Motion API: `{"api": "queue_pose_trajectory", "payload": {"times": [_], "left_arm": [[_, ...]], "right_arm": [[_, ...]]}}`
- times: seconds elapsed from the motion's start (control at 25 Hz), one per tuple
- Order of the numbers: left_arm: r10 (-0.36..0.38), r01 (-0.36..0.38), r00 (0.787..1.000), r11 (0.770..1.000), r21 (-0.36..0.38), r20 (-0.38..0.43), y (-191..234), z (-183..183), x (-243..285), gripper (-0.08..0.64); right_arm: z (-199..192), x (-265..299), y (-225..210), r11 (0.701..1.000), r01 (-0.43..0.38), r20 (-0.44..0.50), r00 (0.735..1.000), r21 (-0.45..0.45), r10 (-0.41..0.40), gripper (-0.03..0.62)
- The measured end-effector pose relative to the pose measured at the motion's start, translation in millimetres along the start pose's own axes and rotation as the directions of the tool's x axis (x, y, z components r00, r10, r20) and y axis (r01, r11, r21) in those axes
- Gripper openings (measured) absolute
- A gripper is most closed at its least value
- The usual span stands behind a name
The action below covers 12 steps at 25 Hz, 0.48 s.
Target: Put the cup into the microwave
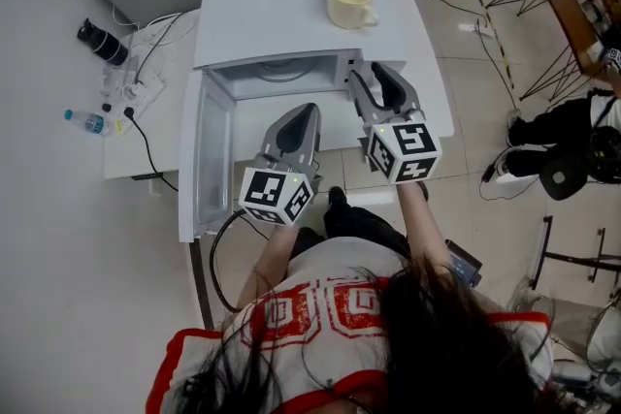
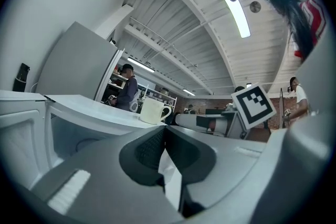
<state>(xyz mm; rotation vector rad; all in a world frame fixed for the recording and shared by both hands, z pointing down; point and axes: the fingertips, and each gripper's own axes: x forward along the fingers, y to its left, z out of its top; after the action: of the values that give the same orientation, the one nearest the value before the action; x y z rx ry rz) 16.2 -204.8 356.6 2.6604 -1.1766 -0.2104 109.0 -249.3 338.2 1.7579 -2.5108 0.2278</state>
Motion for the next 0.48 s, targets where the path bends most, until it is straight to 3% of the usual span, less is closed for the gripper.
{"api": "queue_pose_trajectory", "payload": {"times": [0.48], "left_arm": [[0.043,-0.043,0.999,0.999,0.012,-0.005,18,4,30,-0.002]], "right_arm": [[30,48,-42,0.992,0.015,0.044,0.999,-0.128,-0.010,0.245]]}}
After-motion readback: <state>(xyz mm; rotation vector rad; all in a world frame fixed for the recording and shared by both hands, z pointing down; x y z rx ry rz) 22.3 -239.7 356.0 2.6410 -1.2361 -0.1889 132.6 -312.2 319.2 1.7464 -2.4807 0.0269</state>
